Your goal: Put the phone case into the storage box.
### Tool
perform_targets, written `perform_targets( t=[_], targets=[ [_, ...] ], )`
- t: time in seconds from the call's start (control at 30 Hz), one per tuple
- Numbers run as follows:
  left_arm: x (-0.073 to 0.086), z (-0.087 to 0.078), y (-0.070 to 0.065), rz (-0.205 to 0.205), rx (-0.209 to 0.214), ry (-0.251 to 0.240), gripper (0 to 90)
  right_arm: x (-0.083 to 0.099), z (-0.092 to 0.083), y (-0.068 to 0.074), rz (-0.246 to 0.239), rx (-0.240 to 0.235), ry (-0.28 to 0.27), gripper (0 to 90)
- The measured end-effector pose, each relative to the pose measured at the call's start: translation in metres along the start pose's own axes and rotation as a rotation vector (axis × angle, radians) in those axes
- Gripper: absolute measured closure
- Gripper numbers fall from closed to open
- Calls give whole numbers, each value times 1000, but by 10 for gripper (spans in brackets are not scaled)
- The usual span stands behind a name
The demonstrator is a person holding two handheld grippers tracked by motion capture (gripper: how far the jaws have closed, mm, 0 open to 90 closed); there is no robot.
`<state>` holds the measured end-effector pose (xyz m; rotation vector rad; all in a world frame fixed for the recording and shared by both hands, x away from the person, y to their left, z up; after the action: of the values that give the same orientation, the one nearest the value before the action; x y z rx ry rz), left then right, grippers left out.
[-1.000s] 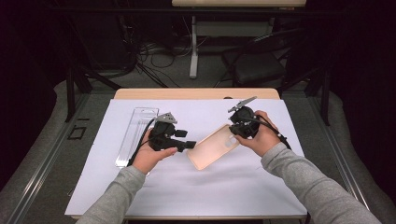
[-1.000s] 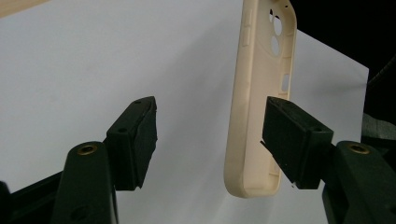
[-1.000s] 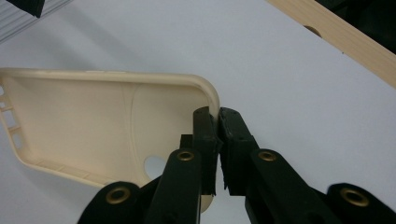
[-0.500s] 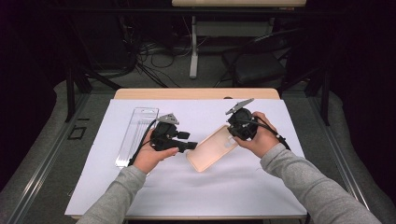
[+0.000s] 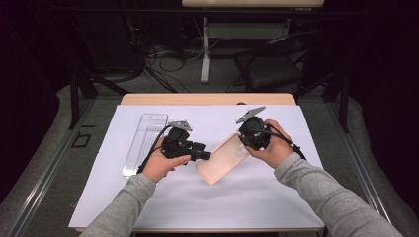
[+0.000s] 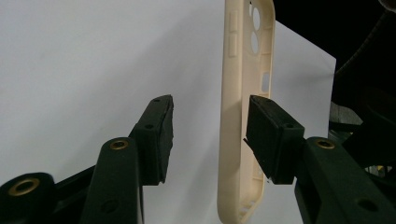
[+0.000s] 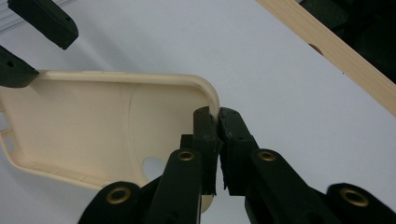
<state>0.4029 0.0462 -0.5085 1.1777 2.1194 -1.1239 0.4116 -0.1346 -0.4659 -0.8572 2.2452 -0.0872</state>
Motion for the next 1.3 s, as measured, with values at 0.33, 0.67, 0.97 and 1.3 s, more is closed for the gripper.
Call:
perform_targets(
  t=[0.33, 0.67, 0.97, 1.3],
  targets=[
    [-2, 2, 1, -41, 63, 8, 566, 0, 0, 2, -15, 2, -5, 864],
    [-4, 7, -2, -37, 83, 38, 588, -1, 0, 4, -23, 1, -8, 865],
    [-4, 11, -2, -38, 91, 56, 627, -1, 0, 7, -30, 1, -10, 865],
    [-3, 14, -3, -67, 125, 62, 679, -1, 0, 9, -39, 1, -14, 866]
  ],
)
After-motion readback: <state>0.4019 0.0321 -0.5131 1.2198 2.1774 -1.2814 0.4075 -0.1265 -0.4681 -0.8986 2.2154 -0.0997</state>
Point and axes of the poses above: each handheld gripper's, and its own axes: z roughly forward along the jaws, x roughly out of its underside, y roughly to its left, the point moved 7 cm from there along z, roughly forward along the jaws, and after that the axes turned 8 degrees about x, right-handed, at the moved point
